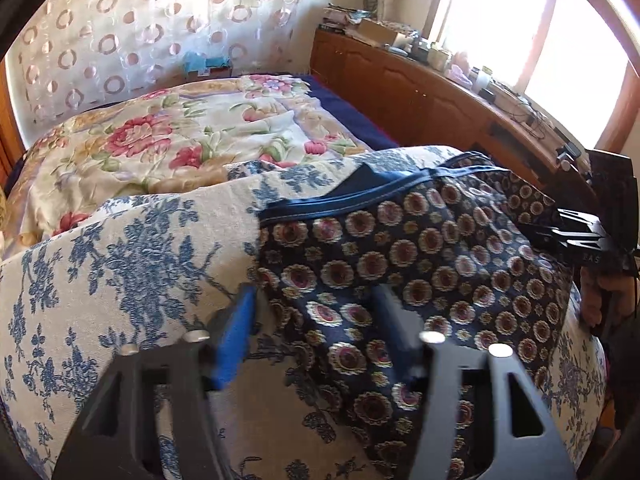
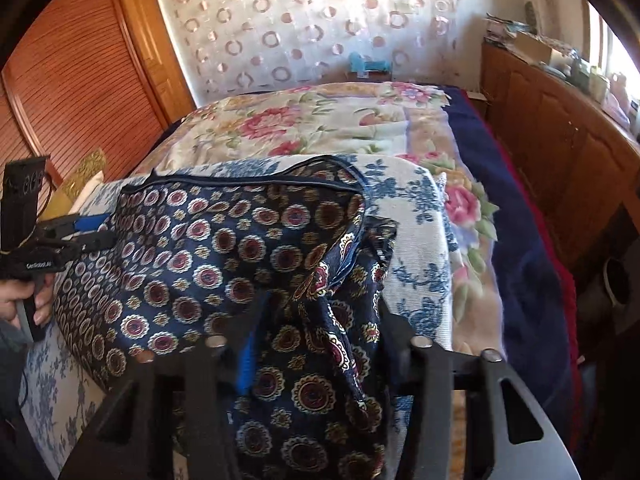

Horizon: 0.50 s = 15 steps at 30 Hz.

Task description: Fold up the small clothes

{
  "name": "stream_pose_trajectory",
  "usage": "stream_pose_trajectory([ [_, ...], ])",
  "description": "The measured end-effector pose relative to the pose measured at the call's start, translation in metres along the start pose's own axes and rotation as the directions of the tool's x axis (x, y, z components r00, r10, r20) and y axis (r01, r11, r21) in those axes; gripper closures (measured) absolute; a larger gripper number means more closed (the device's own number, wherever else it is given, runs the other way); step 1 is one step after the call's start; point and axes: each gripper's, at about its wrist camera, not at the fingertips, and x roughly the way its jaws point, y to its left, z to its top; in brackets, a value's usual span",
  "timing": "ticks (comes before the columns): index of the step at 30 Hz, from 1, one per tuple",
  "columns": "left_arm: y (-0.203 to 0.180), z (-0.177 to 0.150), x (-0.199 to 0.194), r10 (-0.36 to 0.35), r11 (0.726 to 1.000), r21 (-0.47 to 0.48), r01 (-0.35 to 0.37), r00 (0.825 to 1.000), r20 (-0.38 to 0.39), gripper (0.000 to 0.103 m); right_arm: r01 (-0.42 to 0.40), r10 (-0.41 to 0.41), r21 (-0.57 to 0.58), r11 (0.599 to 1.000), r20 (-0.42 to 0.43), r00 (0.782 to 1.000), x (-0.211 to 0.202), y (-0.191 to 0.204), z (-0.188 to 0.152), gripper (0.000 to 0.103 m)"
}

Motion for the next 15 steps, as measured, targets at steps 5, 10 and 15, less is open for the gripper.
stream_pose_trajectory([
  [5, -0.003, 0.001, -0.002, -0.045, 0.999, -0.011, 0.045, 0.999, -0.002, 0.095, -0.005, 0.006, -0.058, 0.998, 0.022, 1.0, -0.005, 0.006, -0.002, 0.089],
  [10, -0.009, 0.003, -0.024, -0.036, 0.999, -0.002, 0.036, 0.997, 0.066, 0.096, 0.033, -0.025, -0.084, 0.996, 0.096, 0.995, -0.02, 0.012, -0.005, 0.091],
  [15, -0.017, 0.003, -0.052, -0.029, 1.0, 0.013, 0.027, 0.99, 0.14, 0.096, 0.058, -0.041, -0.108, 0.992, 0.15, 0.988, -0.04, 0.021, -0.003, 0.092],
])
